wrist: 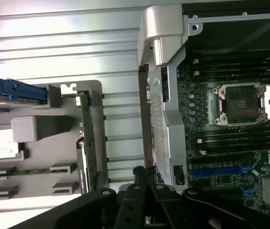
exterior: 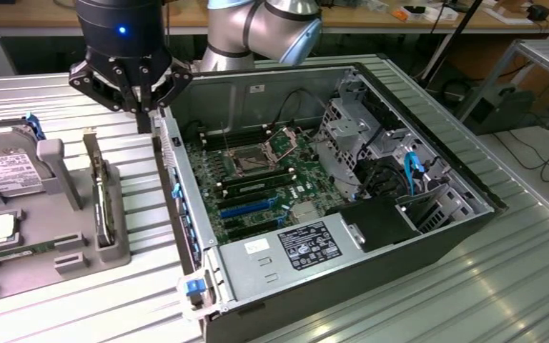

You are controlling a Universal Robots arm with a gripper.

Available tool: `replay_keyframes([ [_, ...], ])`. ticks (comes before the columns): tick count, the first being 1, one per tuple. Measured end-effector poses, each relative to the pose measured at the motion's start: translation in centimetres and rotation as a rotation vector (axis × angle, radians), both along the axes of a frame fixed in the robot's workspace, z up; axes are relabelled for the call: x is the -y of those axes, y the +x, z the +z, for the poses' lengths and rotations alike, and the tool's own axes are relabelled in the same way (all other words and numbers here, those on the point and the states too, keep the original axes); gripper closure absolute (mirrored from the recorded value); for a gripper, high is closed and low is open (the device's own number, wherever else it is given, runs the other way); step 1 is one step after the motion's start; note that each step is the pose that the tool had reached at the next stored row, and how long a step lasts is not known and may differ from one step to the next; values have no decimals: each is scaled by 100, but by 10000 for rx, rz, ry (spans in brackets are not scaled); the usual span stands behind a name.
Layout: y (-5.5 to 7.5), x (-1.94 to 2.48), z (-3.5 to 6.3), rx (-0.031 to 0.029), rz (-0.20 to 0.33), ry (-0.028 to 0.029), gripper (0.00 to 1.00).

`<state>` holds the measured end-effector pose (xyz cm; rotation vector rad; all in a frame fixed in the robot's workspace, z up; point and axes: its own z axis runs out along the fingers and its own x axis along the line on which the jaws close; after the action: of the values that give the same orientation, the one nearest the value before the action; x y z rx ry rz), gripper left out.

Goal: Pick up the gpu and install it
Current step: 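Reach for the gpu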

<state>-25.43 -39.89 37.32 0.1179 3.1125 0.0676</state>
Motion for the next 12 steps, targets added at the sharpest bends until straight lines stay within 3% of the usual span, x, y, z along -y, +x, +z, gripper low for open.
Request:
replay_keyframes([
  [12,-227,0,-21,0,-1,0,89],
])
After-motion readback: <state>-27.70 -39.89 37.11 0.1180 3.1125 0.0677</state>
